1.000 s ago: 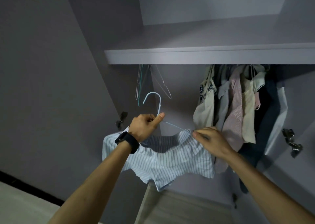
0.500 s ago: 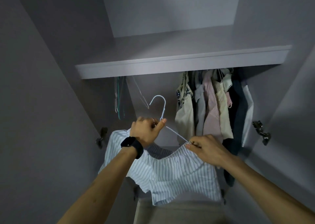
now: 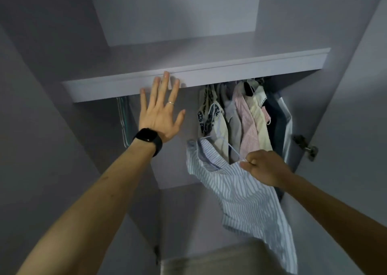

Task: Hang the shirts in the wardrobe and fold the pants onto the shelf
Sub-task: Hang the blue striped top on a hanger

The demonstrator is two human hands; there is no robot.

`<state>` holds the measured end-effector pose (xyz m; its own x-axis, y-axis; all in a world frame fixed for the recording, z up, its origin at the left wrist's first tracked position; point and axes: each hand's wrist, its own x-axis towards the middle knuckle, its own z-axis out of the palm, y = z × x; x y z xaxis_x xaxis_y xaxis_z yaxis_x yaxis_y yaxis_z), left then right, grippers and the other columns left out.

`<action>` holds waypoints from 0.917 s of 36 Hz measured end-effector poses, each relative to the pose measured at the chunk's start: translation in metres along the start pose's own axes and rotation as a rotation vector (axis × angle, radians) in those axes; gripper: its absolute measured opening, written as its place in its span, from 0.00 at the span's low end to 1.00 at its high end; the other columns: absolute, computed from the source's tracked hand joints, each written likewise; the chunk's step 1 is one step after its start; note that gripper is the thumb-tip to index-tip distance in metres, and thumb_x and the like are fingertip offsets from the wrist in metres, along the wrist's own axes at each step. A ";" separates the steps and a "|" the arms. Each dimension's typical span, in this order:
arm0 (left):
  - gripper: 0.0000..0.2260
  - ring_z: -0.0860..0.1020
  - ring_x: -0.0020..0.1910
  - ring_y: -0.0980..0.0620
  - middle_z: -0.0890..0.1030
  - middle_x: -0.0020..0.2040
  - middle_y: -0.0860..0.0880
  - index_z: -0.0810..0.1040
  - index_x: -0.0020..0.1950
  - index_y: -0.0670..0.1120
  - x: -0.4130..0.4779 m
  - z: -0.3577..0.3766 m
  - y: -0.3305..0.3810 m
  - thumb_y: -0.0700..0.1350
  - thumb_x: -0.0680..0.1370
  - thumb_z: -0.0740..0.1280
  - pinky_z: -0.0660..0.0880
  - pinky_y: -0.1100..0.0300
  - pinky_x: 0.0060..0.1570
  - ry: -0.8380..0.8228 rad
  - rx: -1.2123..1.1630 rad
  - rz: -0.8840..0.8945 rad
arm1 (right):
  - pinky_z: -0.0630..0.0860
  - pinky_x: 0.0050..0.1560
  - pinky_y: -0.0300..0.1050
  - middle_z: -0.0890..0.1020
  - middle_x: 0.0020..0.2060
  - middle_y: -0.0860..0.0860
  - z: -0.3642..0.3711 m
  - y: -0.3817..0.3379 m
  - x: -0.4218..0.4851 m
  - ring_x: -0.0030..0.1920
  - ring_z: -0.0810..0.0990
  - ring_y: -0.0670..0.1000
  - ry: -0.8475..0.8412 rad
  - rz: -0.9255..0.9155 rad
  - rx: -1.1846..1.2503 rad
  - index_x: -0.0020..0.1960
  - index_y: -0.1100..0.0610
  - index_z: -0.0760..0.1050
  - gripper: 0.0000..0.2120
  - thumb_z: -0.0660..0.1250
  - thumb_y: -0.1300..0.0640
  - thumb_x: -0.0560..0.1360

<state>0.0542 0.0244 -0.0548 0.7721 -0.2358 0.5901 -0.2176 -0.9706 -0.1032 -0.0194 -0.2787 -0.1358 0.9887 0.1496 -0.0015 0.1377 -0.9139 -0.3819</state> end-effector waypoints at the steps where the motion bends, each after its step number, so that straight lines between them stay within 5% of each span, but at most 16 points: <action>1: 0.34 0.40 0.81 0.45 0.39 0.82 0.47 0.41 0.83 0.50 0.006 0.001 -0.005 0.60 0.83 0.54 0.42 0.35 0.76 0.008 0.023 -0.007 | 0.61 0.30 0.40 0.67 0.27 0.50 0.001 -0.003 0.006 0.27 0.67 0.46 0.009 0.012 0.023 0.30 0.55 0.60 0.26 0.65 0.47 0.82; 9: 0.33 0.33 0.79 0.49 0.35 0.81 0.50 0.37 0.82 0.50 0.028 0.046 -0.022 0.60 0.84 0.51 0.39 0.34 0.76 0.156 0.055 -0.015 | 0.68 0.40 0.48 0.63 0.24 0.49 0.015 -0.041 0.067 0.27 0.64 0.47 0.128 0.002 0.187 0.27 0.55 0.57 0.28 0.66 0.52 0.81; 14: 0.33 0.37 0.81 0.47 0.39 0.82 0.49 0.40 0.82 0.50 0.038 0.063 -0.021 0.59 0.83 0.51 0.37 0.34 0.74 0.291 0.054 0.001 | 0.68 0.40 0.46 0.65 0.25 0.51 0.049 -0.045 0.109 0.32 0.68 0.54 0.242 0.032 0.435 0.27 0.54 0.60 0.27 0.70 0.56 0.79; 22: 0.32 0.39 0.81 0.47 0.39 0.82 0.48 0.39 0.82 0.50 0.037 0.071 -0.027 0.57 0.83 0.51 0.38 0.35 0.76 0.382 0.079 0.041 | 0.66 0.37 0.44 0.70 0.26 0.50 0.073 -0.064 0.174 0.34 0.73 0.54 0.391 0.077 0.340 0.30 0.56 0.63 0.24 0.66 0.51 0.81; 33: 0.31 0.41 0.81 0.47 0.41 0.83 0.49 0.41 0.83 0.49 0.041 0.086 -0.030 0.56 0.83 0.50 0.37 0.35 0.75 0.478 0.017 0.065 | 0.68 0.44 0.44 0.81 0.46 0.60 0.053 -0.090 0.253 0.52 0.81 0.61 0.519 0.217 0.076 0.47 0.61 0.78 0.17 0.63 0.47 0.81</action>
<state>0.1443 0.0399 -0.0965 0.3954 -0.2515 0.8834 -0.2436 -0.9560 -0.1632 0.2150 -0.1391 -0.1510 0.8958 -0.2612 0.3596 -0.0574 -0.8704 -0.4891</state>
